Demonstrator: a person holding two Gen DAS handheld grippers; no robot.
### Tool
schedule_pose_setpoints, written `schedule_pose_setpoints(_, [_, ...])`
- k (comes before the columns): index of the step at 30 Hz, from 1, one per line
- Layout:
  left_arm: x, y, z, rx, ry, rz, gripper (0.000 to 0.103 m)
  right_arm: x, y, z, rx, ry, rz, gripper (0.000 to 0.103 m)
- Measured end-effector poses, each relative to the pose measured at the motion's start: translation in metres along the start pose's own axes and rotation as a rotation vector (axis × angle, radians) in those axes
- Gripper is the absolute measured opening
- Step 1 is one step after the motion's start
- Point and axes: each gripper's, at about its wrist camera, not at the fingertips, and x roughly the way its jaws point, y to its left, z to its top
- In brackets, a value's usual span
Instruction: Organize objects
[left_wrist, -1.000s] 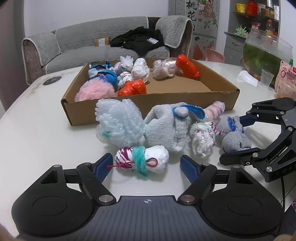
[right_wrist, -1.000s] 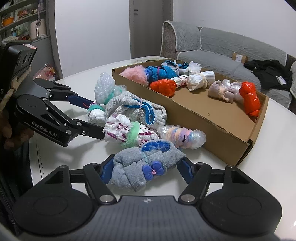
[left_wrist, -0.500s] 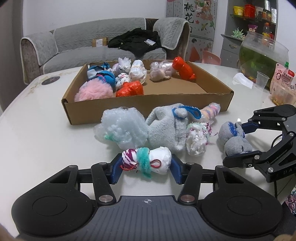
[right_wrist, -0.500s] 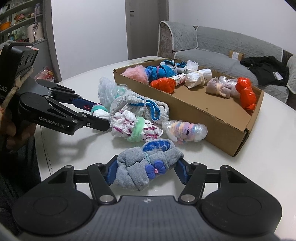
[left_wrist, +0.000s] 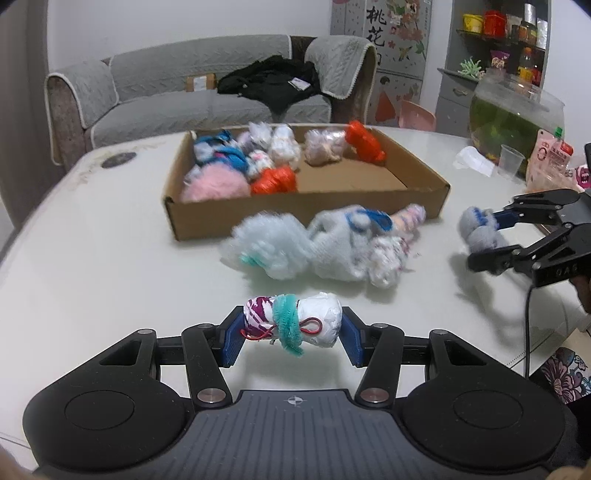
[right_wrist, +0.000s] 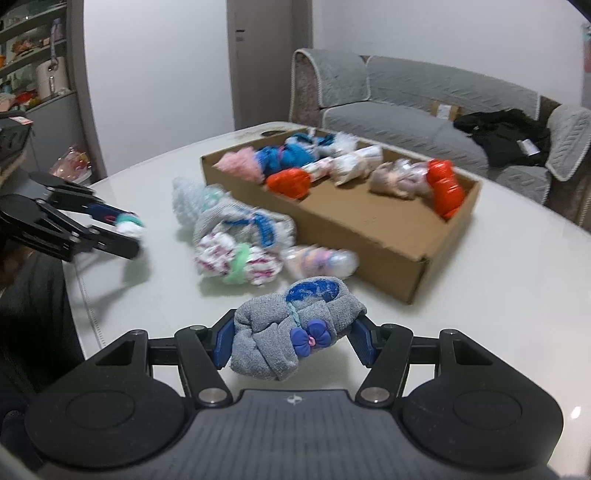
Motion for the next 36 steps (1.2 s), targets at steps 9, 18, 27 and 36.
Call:
schedule_pose_setpoints(9, [-0.017,0.023,0.038,0.024,-0.030,0.047,0.059,-0.021,-0.021,0.021,-0.020,-0.043,-0.070,0.058])
schedule_pose_setpoints(18, [-0.011,0.022,0.091,0.105,-0.067,0.031,0.060,-0.023,-0.027,0.055,-0.095,-0.081,-0.096,0.058])
schedule_pose_setpoints(27, [0.027,0.022,0.132,0.066,0.012,-0.033,0.060,-0.006,-0.030,0.083,-0.148,-0.080,-0.080,0.058])
schedule_pose_setpoints(36, [0.068,0.001,0.161,0.104,0.072,-0.060,0.060,0.024,-0.043,0.101,-0.163,-0.034,-0.065,0.059])
